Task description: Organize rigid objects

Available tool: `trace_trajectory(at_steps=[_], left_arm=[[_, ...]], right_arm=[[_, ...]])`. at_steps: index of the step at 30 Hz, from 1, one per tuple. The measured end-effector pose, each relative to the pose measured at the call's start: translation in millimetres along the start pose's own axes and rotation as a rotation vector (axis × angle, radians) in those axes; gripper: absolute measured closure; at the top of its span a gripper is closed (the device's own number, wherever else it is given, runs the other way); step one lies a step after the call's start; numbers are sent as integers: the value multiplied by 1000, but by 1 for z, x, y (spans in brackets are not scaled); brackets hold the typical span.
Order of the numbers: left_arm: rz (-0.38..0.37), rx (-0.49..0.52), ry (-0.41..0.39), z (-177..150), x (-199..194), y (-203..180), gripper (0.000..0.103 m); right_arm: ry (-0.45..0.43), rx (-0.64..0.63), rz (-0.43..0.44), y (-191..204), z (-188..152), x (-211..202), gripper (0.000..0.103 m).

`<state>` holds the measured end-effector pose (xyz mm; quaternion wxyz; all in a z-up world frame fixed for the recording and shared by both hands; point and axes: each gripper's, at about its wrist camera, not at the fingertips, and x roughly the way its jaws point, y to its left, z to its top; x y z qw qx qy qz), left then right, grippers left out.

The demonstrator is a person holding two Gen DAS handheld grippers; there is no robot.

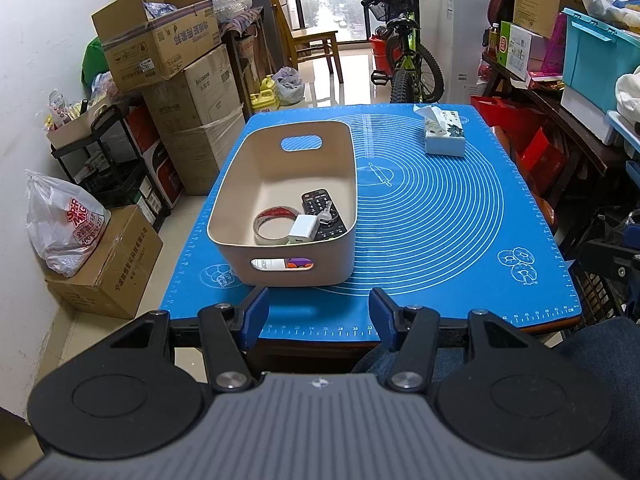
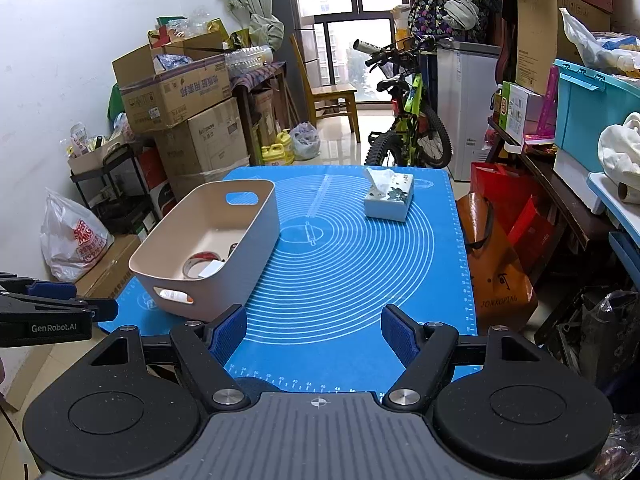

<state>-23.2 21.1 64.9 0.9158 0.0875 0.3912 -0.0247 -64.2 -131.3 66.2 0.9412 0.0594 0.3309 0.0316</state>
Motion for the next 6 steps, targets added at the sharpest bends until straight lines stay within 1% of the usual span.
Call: trace_trajectory(at_steps=[6], left_arm=[[0,1,1,0,0,0,46]], right_arm=[[1,1,0,0,0,0,25]])
